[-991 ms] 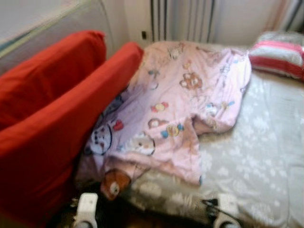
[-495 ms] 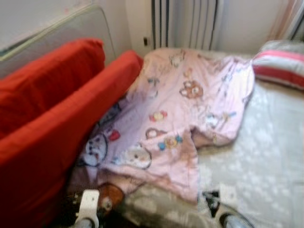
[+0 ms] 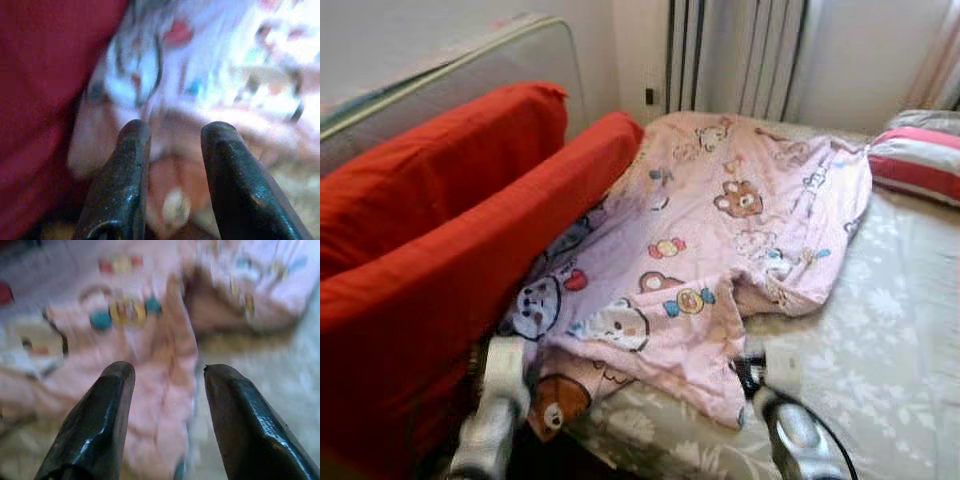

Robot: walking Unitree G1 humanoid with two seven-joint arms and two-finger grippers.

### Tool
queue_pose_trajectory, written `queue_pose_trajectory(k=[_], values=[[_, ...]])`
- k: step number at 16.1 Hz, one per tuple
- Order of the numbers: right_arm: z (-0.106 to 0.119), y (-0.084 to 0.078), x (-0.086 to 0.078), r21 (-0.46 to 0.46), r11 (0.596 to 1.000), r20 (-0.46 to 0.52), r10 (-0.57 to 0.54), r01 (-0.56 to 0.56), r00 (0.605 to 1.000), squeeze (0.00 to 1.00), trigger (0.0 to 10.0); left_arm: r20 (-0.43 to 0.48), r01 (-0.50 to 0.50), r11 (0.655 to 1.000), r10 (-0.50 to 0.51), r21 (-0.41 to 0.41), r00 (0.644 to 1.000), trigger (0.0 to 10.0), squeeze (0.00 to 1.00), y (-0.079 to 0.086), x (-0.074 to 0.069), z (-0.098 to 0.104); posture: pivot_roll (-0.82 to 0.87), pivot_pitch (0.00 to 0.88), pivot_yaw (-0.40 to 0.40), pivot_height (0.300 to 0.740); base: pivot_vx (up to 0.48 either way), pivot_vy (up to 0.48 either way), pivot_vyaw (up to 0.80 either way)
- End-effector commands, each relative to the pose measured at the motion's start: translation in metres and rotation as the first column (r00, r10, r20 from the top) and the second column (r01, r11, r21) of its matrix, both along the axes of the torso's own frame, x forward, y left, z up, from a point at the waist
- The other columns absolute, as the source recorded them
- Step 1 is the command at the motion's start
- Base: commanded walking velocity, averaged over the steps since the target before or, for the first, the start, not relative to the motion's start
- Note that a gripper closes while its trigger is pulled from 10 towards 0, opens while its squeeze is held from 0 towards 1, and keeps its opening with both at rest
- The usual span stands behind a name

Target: Clean up the room

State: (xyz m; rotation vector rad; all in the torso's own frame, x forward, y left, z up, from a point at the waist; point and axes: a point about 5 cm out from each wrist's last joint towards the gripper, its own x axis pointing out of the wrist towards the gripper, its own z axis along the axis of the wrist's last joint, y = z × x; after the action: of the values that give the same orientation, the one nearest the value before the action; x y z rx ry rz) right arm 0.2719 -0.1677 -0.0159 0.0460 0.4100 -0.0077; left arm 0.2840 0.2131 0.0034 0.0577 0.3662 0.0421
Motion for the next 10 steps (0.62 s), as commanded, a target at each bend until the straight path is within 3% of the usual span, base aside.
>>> queue_pose_trajectory(k=[1, 4, 10], values=[[0.0036, -0.001, 0.002, 0.004, 1.0, 0.032, -0.007, 0.007, 0.999, 0.0, 10.0, 0.0, 0.0, 1.0, 0.0, -0.009, 1.0, 10.0, 0.0, 0.0005, -0.003, -0.0022, 0.08, 0.007, 0.038, 0.74, 0.0, 0.0, 0.0], [0.0078, 0.008, 0.0035, 0.011, 1.0, 0.085, 0.022, -0.024, 0.996, 0.0, 10.0, 0.006, 0.018, 1.0, -0.018, -0.019, 1.0, 10.0, 0.0, -0.003, -0.0076, -0.0057, 0.08, 0.025, 0.031, 0.74, 0.0, 0.0, 0.0], [0.0076, 0.0076, 0.0048, -0.008, 1.0, 0.072, 0.018, -0.017, 0.997, 0.0, 10.0, 0.016, 0.0, 0.999, 0.001, -0.052, 1.0, 10.0, 0.0, -0.0022, -0.0054, -0.0036, 0.08, 0.053, 0.03, 0.74, 0.0, 0.0, 0.0]])
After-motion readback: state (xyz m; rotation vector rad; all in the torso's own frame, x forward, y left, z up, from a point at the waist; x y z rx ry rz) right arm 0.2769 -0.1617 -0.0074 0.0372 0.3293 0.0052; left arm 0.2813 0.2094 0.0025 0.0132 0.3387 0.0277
